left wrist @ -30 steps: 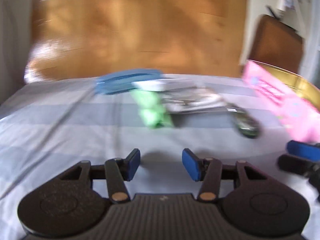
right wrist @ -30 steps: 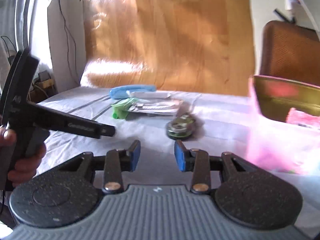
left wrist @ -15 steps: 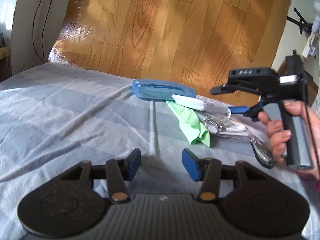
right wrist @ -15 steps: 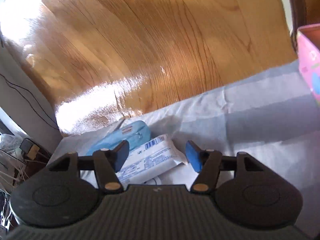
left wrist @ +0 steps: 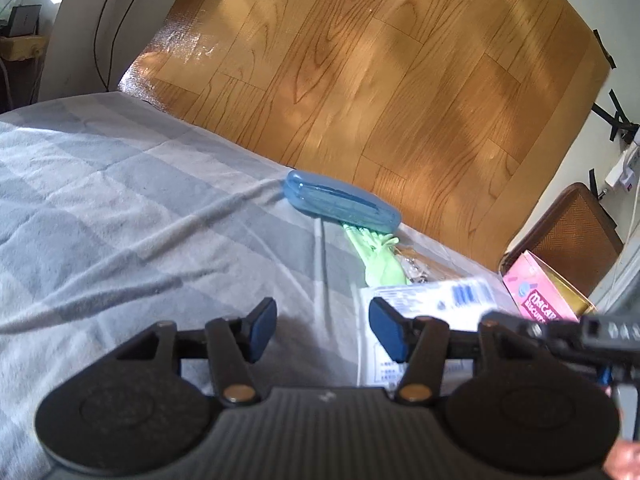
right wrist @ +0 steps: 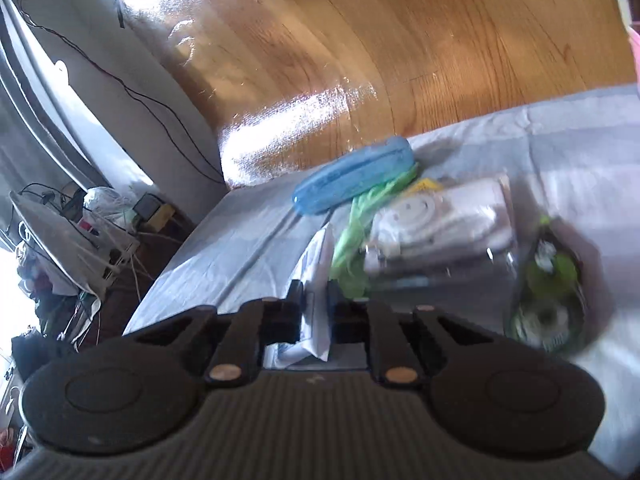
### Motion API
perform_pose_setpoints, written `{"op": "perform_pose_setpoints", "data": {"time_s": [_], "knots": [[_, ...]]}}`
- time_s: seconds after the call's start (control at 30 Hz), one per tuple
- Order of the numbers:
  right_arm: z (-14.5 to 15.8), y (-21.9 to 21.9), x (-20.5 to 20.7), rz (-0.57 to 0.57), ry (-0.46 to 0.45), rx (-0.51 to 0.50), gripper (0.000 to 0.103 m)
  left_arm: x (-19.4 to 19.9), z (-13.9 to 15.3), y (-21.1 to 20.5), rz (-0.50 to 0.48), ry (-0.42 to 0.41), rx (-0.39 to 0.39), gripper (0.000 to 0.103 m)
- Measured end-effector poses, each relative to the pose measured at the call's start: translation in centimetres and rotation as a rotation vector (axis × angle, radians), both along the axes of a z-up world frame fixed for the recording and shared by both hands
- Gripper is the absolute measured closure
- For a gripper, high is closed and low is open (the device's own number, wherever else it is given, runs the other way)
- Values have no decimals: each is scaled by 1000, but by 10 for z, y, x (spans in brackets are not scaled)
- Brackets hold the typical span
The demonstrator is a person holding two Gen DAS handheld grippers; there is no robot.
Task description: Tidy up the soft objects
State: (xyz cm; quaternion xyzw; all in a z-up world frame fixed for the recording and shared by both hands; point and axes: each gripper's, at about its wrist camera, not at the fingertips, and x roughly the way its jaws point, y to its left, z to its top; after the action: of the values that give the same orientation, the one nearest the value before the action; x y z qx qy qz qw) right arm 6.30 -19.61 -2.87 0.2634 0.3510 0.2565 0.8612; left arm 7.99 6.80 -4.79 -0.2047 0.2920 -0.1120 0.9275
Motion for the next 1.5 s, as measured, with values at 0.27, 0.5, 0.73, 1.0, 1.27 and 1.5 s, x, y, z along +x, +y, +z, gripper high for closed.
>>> {"op": "perform_pose_setpoints", "data": {"time_s": [0.27, 0.5, 0.73, 1.0, 1.27, 1.5], "knots": [[-29, -79, -115, -257, -34, -50, 77, -7, 2, -36, -248, 11, 41, 54], [-25, -84, -157, -292, -149, -268, 42, -28, 18, -114, -504, 22, 86, 55], [-32, -58, -137, -183, -198, -445, 36, -23, 11, -156, -557, 90, 202, 56], [-30, -53, -129, -202, -268, -507, 54, -52, 24, -180, -619, 12, 271, 61], [26, -116, -125, -461, -482, -512, 55, -24, 104, -246, -687, -186, 181, 61], [10, -173, -76, -565, -337, -607, 55, 23, 84, -337, -699, -133, 252, 61]]}}
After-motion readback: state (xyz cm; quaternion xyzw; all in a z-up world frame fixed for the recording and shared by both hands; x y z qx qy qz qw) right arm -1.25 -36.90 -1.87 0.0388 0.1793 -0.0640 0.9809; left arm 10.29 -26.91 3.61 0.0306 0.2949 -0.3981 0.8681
